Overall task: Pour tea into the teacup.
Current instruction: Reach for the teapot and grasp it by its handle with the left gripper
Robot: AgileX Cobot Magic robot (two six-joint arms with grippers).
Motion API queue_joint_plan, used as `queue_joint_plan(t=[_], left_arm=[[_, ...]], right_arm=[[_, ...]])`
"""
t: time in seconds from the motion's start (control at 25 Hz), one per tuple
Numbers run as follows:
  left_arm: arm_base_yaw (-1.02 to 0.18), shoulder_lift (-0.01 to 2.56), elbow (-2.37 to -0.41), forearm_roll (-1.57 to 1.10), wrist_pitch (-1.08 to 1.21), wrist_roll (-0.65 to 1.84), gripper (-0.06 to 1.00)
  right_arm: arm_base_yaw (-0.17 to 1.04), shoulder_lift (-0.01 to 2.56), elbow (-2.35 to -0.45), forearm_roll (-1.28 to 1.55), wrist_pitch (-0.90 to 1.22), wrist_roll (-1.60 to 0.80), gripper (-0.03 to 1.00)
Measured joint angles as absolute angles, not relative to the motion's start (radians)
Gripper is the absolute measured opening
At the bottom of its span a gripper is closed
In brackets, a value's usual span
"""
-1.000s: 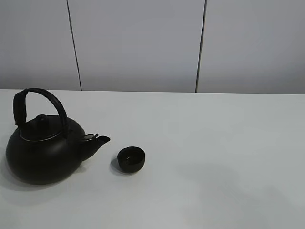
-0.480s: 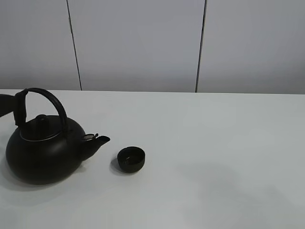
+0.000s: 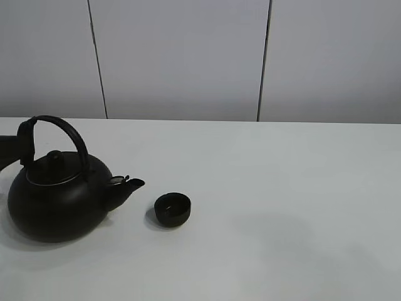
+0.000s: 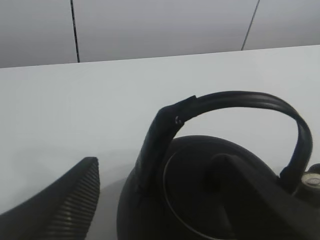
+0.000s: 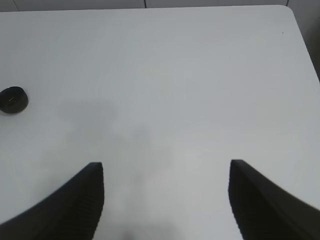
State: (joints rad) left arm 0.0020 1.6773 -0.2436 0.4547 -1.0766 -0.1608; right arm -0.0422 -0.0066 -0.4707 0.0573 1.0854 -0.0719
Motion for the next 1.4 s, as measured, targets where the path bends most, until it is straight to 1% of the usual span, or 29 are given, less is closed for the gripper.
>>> queue_joint_plan(t=[0.16, 0.72, 1.12, 1.32, 1.36, 1.4], left_arm=[[0.002, 1.744, -0.276, 0.466, -1.128, -0.154, 0.50], [0.002, 1.873, -0.369, 0.480, -1.139, -0.154, 0.49], [0.002, 1.874, -0.377, 0.460, -1.144, -0.153, 0.40], [0.002, 1.874, -0.398, 0.461, -1.144, -0.152, 0.37], [0.002, 1.874, -0.399, 0.464, -1.145, -0.151, 0.35], [0.002, 1.874, -0.399, 0.473, -1.145, -0.151, 0.31]], right_arm=[[-0.042, -0.007, -0.471, 0.057, 1.085, -0.072, 0.49], [-0.042, -0.007, -0.471, 0.057, 1.085, -0.072, 0.49], [-0.042, -0.007, -0.471, 0.057, 1.085, -0.072, 0.49], [-0.042, -0.007, -0.471, 0.057, 1.085, -0.072, 0.49], [-0.042, -0.007, -0.471, 0.057, 1.085, -0.072, 0.49], [-0.042, -0.007, -0.471, 0.057, 1.085, -0.072, 0.49]])
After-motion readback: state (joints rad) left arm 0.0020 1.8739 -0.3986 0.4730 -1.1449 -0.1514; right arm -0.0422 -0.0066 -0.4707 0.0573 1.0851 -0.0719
